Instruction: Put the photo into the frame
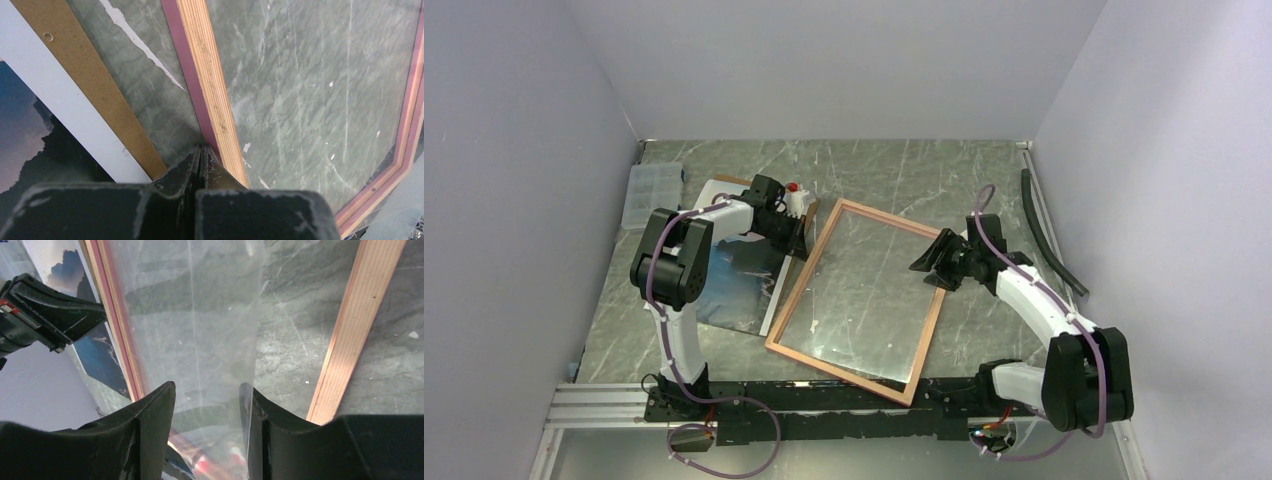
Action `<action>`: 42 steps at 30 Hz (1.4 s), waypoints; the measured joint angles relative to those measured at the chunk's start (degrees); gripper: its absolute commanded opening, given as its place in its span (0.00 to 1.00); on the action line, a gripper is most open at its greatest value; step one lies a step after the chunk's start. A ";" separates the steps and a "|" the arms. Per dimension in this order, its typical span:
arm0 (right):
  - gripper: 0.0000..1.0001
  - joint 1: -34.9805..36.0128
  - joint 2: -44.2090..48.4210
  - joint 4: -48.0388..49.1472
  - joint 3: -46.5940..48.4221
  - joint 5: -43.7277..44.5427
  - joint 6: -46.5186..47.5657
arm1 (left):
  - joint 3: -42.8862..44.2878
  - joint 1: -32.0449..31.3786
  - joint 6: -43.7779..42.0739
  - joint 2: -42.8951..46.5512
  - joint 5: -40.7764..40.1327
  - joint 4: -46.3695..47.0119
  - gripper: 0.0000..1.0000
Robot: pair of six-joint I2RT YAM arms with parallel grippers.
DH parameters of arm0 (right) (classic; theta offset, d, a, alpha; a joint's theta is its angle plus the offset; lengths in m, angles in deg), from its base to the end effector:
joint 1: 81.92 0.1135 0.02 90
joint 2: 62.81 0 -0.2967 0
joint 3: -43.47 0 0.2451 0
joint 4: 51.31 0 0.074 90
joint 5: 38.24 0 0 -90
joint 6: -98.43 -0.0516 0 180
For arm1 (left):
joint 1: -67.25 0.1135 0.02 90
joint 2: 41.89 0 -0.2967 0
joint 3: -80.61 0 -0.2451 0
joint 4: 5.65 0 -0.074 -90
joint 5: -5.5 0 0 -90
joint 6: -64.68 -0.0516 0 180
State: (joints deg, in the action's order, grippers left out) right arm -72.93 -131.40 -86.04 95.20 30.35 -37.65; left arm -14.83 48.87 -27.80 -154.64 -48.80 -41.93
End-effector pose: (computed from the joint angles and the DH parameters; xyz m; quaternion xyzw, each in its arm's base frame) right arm 0.2164 0.0533 0.2230 0.2372 0.8992 0.3050 0.2055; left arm 0.3708 -0.1549 0.1667 0.2347 0.9007 -0.3252 0.1669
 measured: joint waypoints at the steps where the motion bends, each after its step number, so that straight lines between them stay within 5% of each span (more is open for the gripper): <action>1: 0.55 -0.15 -0.35 -0.20 0.28 0.26 0.50 | -0.04 0.00 -0.02 0.00 0.04 0.00 0.03; 27: 0.66 -0.46 -12.98 -3.23 6.36 6.62 6.67 | -0.11 0.02 0.09 0.02 0.20 0.00 0.03; 32: 0.81 -0.46 -13.11 -3.65 6.43 6.58 6.80 | -0.26 0.02 0.11 0.02 0.46 0.02 0.03; 42: 0.70 -0.57 -10.91 -5.31 6.43 5.53 7.45 | -0.33 0.02 0.17 0.07 0.55 0.04 0.03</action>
State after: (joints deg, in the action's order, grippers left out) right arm -73.50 -142.31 -91.35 101.63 35.88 -30.20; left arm -15.15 48.90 -27.62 -154.57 -48.25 -41.89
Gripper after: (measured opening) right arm 0.714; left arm 0.032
